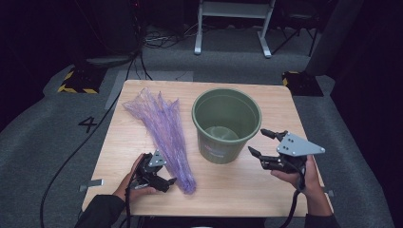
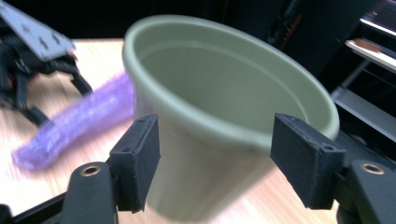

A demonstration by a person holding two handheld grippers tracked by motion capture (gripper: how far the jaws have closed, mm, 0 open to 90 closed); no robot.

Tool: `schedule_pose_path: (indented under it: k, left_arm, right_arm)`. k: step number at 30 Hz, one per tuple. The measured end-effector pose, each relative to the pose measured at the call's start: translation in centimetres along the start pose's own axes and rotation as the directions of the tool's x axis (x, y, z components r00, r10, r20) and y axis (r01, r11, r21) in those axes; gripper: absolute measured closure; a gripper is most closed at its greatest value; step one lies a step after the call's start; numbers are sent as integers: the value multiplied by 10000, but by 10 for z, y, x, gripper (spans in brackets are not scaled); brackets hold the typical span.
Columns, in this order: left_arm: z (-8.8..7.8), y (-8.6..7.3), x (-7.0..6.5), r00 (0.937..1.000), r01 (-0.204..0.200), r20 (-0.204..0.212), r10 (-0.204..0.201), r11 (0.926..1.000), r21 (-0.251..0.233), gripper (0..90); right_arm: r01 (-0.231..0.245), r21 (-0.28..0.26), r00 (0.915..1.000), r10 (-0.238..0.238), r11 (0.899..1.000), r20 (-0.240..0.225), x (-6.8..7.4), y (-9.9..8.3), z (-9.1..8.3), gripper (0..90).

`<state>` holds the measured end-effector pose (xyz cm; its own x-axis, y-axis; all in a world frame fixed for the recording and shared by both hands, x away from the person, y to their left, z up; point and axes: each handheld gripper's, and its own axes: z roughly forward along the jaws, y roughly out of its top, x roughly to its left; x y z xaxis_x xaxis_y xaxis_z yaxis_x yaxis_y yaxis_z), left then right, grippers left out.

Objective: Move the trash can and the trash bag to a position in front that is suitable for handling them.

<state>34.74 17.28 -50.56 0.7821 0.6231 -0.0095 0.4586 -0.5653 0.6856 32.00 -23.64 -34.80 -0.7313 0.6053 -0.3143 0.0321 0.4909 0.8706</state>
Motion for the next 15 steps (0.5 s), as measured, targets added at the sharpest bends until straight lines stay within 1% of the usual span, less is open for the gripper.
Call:
schedule_pose_path:
  k: [2, 3, 4, 5, 6, 7, 8, 9, 10, 11, 12, 13, 14, 15]
  left_arm:
    - [2, 2, -2, 10000, -47, 43, 47, 10000, 19, 0]
    - [4, 4, -5, 9999, -85, 70, 85, 10000, 21, 0]
    - [4, 4, -5, 9999, -85, 70, 85, 10000, 21, 0]
    - [6, 6, -6, 9999, -77, 80, 77, 10000, 2, 0]
    - [9, 10, -9, 9999, -97, 89, 96, 10000, 1, 0]
    - [9, 10, -9, 9999, -97, 89, 96, 10000, 1, 0]
    - [11, 11, -10, 9999, -88, 96, 88, 10000, -1, 0]
    - [12, 13, -12, 9999, -91, 97, 91, 10000, -3, 0]
    - [14, 15, -13, 9999, -118, 119, 117, 9999, 25, 0]
    - [17, 18, -16, 9998, -163, 139, 163, 9999, 18, 0]
    - [17, 18, -16, 9998, -163, 139, 163, 9999, 18, 0]
    - [18, 19, -18, 9998, -151, 139, 151, 9999, 0, 0]
    - [20, 21, -19, 9997, -171, 154, 171, 9999, 3, 0]
    - [21, 22, -20, 9996, -205, 173, 204, 9998, 21, 0]
  right_arm:
    - [-184, -5, 9998, 184, 9998, 28, 5, -12, -5, 333]
    - [-339, -12, 9994, 339, 9994, 16, 7, -25, -8, 334]
    - [-339, -12, 9994, 339, 9994, 16, 7, -25, -8, 334]
    - [-587, -62, 9983, 588, 9983, 53, 8, -40, -9, 338]
    - [-821, -46, 9966, 821, 9966, -37, 8, -49, -9, 335]
    - [-821, -46, 9966, 821, 9966, -37, 8, -49, -9, 335]
    - [-1098, -44, 9938, 1097, 9939, -172, 9, -57, -8, 332]
    - [-1395, 214, 9891, 1403, 9900, -453, 11, -71, -4, 308]
    - [-1395, 214, 9891, 1403, 9900, -453, 11, -71, -4, 308]
    - [-1526, 485, 9851, 1559, 9871, -729, 19, -81, 1, 310]
    - [-1526, 485, 9851, 1559, 9871, -729, 19, -81, 1, 310]
    - [-1537, 591, 9835, 1585, 9864, -875, 24, -84, 4, 318]
    - [-1448, 686, 9838, 1511, 9871, -966, 29, -87, 8, 323]
    - [-1452, 827, 9783, 1556, 9859, -1370, 39, -91, 15, 337]
